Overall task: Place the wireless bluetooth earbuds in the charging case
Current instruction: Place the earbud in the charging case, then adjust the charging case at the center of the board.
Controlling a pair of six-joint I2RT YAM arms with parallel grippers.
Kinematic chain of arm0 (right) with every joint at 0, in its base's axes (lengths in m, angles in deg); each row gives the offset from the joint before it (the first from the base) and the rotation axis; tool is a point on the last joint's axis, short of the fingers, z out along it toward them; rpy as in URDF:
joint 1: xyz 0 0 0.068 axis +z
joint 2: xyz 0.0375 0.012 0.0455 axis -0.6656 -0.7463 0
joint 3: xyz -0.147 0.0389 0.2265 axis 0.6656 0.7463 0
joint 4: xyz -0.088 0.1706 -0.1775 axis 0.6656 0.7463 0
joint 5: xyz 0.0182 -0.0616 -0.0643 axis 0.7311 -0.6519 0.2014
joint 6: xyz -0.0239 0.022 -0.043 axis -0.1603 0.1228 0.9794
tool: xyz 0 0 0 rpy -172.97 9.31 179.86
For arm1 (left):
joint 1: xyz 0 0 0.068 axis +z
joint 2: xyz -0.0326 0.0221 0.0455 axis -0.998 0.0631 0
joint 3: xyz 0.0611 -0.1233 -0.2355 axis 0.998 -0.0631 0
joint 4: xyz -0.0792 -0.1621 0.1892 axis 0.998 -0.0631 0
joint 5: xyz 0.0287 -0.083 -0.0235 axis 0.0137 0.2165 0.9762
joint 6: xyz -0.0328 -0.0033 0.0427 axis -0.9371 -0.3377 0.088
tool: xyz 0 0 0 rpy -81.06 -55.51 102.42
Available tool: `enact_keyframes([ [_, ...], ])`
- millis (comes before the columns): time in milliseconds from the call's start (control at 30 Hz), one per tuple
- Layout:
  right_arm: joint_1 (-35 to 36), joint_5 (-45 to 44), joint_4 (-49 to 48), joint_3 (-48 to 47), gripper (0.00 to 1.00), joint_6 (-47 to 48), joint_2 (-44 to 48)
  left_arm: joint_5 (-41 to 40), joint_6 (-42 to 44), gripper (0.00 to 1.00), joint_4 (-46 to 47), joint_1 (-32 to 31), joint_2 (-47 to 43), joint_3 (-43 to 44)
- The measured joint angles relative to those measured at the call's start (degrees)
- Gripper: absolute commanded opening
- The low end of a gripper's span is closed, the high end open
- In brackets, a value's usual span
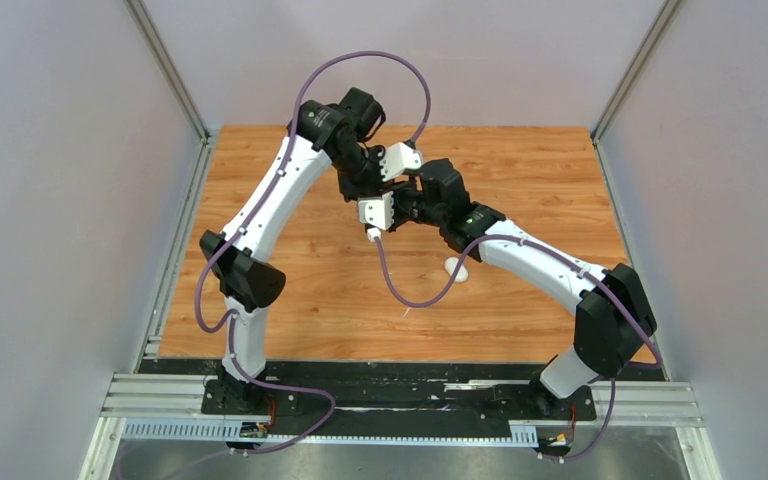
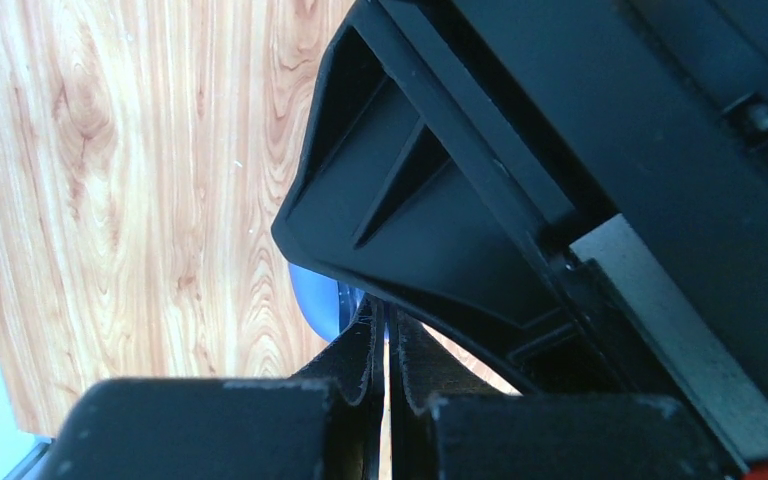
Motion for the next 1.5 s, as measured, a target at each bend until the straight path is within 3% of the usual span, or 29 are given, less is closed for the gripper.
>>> enact_keyframes([
  [333, 0.26, 0.00, 0.09, 0.00, 0.00, -0.63, 0.00, -1.57, 0.70, 0.00, 0.04, -0.11, 0.00, -0.96],
  [400, 0.26, 0.00, 0.02, 0.00, 0.00, -0.70, 0.00, -1.81, 0.72, 0.05, 0.09, -0.22, 0.00, -0.96],
  [500, 0.26, 0.02, 0.02, 0.00, 0.00, -0.90, 0.00, -1.99, 0.68, 0.24, 0.15, -0.26, 0.00, -0.96],
  [700, 0.28, -0.35, 0.07, 0.00, 0.00, -0.94, 0.00, -3.02, -0.70, 0.46, -0.28, 0.33, 0.00, 0.00],
  [833, 0.00, -0.42, -0.11, 0.00, 0.00, -1.05, 0.00, -4.70, -0.90, 0.51, 0.48, 0.50, -0.22, 0.42],
  [1033, 0.15, 0.00, -0.46, -0.02, 0.00, -1.51, 0.00, -5.88, -1.31, 0.68, 1.86, 0.90, -0.68, 0.66],
  [1267, 0.17, -0.24, -1.88, -0.79, 0.00, -3.08, 0.00, -1.86, -6.62, 0.80, 6.43, 5.27, -4.20, 3.32],
  [1367, 0.02, -0.66, -1.90, -1.22, 0.00, -4.61, 0.00, 3.32, -13.29, 0.85, 13.79, 11.26, -9.64, -0.42],
  [1500, -0.35, -1.70, -1.86, -2.58, 0.00, -8.41, 0.00, 13.62, -26.75, 0.91, 35.52, 23.52, -24.68, -23.21],
])
